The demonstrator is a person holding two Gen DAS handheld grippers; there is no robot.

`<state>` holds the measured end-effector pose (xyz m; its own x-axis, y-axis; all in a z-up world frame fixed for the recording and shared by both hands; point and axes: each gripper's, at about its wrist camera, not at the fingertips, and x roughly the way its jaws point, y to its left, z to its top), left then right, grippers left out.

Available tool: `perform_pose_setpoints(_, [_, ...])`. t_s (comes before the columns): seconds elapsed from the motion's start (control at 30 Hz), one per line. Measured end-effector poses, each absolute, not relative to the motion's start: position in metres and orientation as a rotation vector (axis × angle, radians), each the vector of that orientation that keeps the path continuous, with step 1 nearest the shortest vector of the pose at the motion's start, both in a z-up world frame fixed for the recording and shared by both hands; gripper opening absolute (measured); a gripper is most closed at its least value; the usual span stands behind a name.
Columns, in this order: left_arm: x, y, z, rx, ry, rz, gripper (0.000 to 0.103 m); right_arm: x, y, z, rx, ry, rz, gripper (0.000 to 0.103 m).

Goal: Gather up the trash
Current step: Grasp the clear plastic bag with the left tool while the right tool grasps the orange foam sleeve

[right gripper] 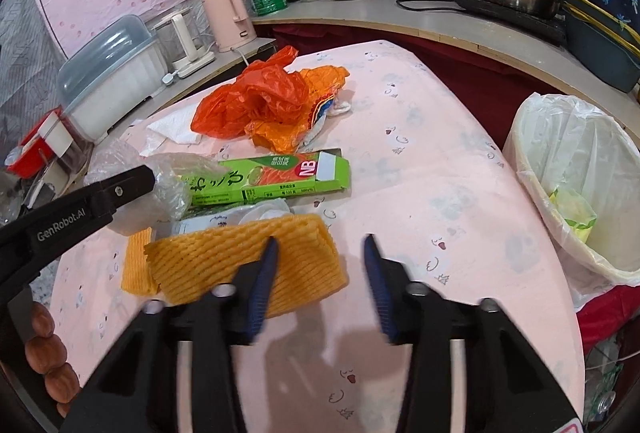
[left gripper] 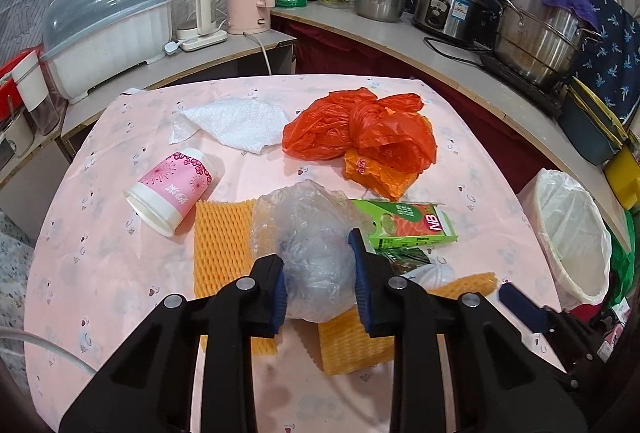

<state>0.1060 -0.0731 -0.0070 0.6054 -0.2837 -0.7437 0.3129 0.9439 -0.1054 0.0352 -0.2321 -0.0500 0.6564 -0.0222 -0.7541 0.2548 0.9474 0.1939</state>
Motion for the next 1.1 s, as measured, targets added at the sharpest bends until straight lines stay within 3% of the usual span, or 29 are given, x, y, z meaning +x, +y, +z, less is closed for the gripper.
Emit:
perform_pose_setpoints(0.03, [0.105, -0.075, -0.006, 0.037, 0.853, -0.349, 0.026, 0.035, -0.233, -0.051, 0.3, 0.847, -0.152, 0.012])
perform_pose_setpoints(0.1, [0.102, -0.077, -0.004, 0.041, 0.848, -0.355, 0.026, 0.033, -0.235, -0.051, 0.312, 0.85, -0.147, 0.007])
perform_pose_setpoints(0.27, [0.094, -0.077, 0.0, 0.035, 0.842, -0.359, 0.026, 0.025, -0.244, -0.047, 0.334, 0.836, -0.156, 0.012])
perform_pose_setpoints(0.33, [0.092, -0.075, 0.001, 0.032, 0.841, -0.358, 0.026, 0.023, -0.248, -0.045, 0.338, 0.827, -0.159, 0.038])
perform_pose_setpoints(0.4, [0.09, -0.072, 0.002, 0.029, 0.844, -0.358, 0.026, 0.022, -0.251, -0.041, 0.341, 0.802, -0.149, 0.057])
perform_pose_setpoints(0.57, [0.085, -0.063, -0.005, 0.025, 0.873, -0.356, 0.026, 0.032, -0.25, -0.038, 0.305, 0.784, -0.05, 0.073])
perform_pose_setpoints(0.97, [0.085, -0.058, -0.013, 0.035, 0.881, -0.332, 0.026, 0.062, -0.251, -0.063, 0.267, 0.872, 0.138, 0.073])
perform_pose_setpoints(1.1, [0.085, -0.058, -0.013, 0.035, 0.882, -0.333, 0.026, 0.054, -0.247, -0.066, 0.275, 0.895, 0.182, 0.053])
